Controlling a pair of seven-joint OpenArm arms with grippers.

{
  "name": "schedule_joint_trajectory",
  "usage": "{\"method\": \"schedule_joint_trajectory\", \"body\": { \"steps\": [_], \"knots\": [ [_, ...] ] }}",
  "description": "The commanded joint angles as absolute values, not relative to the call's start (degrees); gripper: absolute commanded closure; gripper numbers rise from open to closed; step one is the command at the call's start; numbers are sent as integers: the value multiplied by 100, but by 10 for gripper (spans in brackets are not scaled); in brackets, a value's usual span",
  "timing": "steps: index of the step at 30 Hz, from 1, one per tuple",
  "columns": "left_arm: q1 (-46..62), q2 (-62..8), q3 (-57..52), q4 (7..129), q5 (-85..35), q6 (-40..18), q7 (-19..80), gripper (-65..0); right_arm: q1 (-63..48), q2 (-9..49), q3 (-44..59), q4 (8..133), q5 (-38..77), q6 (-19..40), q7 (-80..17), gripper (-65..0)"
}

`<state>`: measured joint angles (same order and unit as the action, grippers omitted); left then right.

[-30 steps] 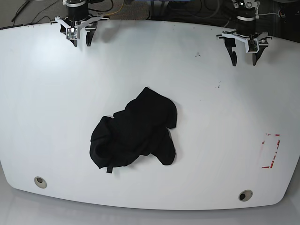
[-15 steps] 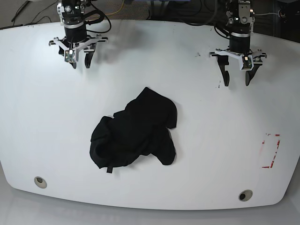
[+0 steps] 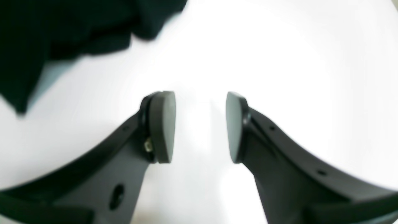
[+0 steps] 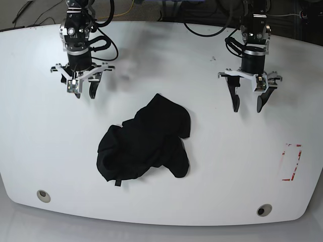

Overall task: Layout the t-shirt on the table in an organized manner, then fold the t-shirt properly
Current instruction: 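Move both grippers in over the table toward the black t-shirt, then lower the right gripper onto the t-shirt edge and close it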

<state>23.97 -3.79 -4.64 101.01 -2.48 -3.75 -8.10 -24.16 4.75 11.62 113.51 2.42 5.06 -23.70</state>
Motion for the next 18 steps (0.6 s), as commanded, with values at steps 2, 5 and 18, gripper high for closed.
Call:
{"method": "schedule_joint_trajectory", "body": {
  "steps": [2, 5, 18],
  "knots": [
    [2176, -400, -462, 10158, -251, -646, -769, -392, -2000, 303, 1209, 11433, 567, 699, -2536, -258],
    [1930, -400, -479, 10149, -251, -673, -453, -392, -1631, 268, 1191, 11424, 831, 716, -2914, -258],
    [1473, -400, -1156, 10158, -251, -681, -277, -392, -945, -198, 1174, 10958, 1534, 725, -3345, -258]
  ]
}}
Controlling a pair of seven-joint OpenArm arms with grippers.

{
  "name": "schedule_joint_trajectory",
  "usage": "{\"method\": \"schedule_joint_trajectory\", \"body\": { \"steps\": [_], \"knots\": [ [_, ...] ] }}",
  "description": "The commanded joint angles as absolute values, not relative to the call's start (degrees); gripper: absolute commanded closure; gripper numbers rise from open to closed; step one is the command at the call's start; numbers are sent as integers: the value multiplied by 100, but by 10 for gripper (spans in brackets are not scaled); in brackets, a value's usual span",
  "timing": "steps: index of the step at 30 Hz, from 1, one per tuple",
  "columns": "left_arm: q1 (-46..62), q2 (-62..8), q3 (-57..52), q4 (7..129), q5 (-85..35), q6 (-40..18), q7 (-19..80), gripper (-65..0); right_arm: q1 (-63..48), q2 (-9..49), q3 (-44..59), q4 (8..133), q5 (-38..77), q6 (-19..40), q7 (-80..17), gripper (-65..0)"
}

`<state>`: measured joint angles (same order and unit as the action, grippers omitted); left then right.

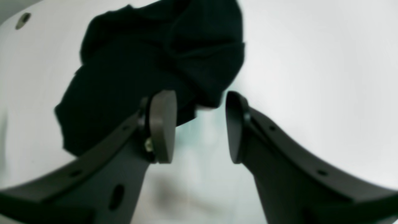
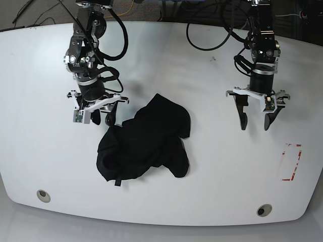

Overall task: Layout the t-shirt on the table in an organized manner, then fold the t-shirt properly
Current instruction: 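Lower the right gripper onto the t-shirt edge and close it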

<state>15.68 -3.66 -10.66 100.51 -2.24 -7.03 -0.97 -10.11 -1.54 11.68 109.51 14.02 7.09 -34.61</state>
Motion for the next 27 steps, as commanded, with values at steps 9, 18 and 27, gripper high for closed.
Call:
{"method": "schedule_joint_trajectory", "body": {
  "steps": [9, 18, 27],
  "knots": [
    [1358, -752, -1358, 10141, -268, -681, -277, -392, -752, -277, 1147, 10519, 1974, 725, -3354, -258],
    [1305, -875, -1481, 10132, -251, -681, -277, -392, -620, -268, 655, 10308, 2229, 708, -3354, -257],
    [1314, -866, -1657, 10132, -251, -681, -268, -392, -620, -382, 382, 10123, 2387, 690, -3354, -257]
  ]
}}
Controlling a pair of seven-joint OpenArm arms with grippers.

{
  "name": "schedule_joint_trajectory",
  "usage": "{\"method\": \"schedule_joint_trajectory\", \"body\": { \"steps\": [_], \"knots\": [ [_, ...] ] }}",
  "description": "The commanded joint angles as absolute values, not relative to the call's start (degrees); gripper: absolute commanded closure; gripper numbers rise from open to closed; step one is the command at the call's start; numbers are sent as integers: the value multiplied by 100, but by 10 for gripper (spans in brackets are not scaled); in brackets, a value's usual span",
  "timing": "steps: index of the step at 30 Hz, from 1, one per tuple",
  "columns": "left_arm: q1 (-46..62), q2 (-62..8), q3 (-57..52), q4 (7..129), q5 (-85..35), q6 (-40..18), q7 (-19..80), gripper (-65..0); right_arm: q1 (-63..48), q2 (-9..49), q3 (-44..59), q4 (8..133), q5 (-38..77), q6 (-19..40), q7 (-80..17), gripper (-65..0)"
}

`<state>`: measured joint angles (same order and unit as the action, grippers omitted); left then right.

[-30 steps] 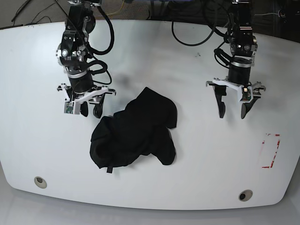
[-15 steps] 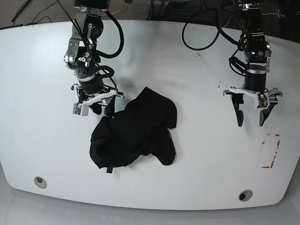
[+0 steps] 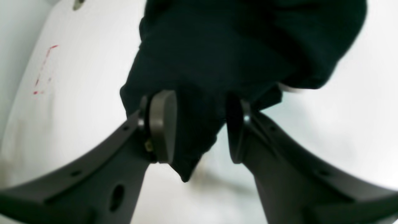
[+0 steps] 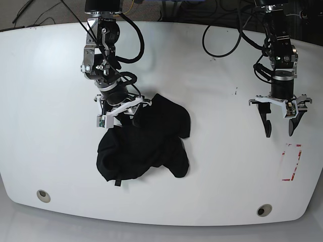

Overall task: Layout the t-shirt on the table in an organized manner, then fold the t-shirt properly
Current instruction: 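Lower the right gripper onto the t-shirt edge and close it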

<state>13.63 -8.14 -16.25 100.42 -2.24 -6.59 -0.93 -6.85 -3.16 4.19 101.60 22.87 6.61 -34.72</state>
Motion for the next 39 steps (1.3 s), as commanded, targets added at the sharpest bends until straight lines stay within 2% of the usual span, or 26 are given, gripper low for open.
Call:
{"method": "schedule_joint_trajectory", "body": {
  "steps": [1, 7, 31, 33, 35, 39],
  "knots": [
    [1314, -875, -1657, 10132, -251, -681, -268, -392, -620, -391, 374, 10062, 2378, 690, -3354, -257],
    [1323, -875, -1763, 10132, -251, -681, -268, -392, -611, -426, 382, 9692, 2387, 690, -3354, -257],
    [1393, -866, -1771, 10132, -242, -681, -268, -392, -488, -435, 75, 9657, 2387, 716, -3354, -256],
    [1393, -866, -1771, 10132, -242, -681, -268, -392, -488, -435, 48, 9657, 2387, 716, -3354, -239],
    [1393, -866, -1771, 10132, -242, -681, -268, -392, -479, -435, 22, 9657, 2387, 716, -3354, -195],
    [1393, -866, -1771, 10132, -242, -681, -268, -392, -426, -435, 22, 9657, 2387, 716, -3354, -31]
  ]
}}
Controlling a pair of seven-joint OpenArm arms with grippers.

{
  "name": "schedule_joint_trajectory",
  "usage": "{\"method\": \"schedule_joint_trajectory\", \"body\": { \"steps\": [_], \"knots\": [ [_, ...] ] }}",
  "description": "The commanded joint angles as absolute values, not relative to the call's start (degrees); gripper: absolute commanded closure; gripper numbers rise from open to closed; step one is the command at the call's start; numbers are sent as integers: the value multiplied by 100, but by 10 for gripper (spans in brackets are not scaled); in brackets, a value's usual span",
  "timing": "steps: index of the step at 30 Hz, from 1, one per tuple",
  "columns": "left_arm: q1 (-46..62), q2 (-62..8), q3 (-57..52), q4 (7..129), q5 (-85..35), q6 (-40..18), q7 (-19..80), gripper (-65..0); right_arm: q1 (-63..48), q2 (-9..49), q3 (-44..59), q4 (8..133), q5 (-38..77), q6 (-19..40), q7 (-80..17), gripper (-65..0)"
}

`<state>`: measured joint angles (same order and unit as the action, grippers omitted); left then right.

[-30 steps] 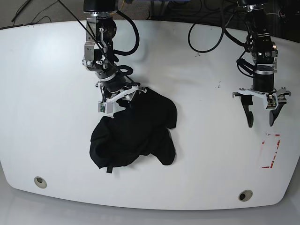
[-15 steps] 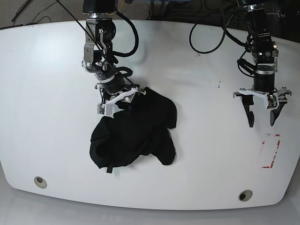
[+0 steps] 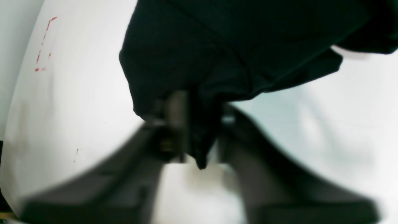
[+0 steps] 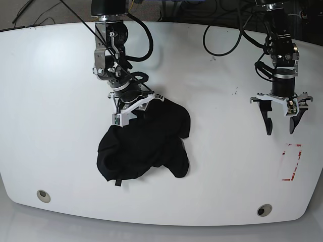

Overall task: Layout the t-shirt on the table in an organized manner, then fold the t-shirt properly
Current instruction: 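Lower the right gripper onto the t-shirt edge and close it, then drag the grasped t-shirt edge away from the left gripper with the right gripper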

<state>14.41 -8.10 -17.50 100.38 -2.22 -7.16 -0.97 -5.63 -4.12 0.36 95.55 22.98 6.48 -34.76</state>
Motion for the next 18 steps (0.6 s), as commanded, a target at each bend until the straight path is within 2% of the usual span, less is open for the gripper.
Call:
{"method": "schedule_joint_trajectory", "body": {
  "steps": [1, 18],
  "knots": [
    [1393, -866, -1771, 10132, -242, -681, -268, -392, -400, -435, 22, 9648, 2387, 716, -3354, 0],
    [1393, -884, -1771, 10132, -242, -681, -268, -392, -400, -418, 13, 9631, 2387, 725, -3354, 0]
  ]
}}
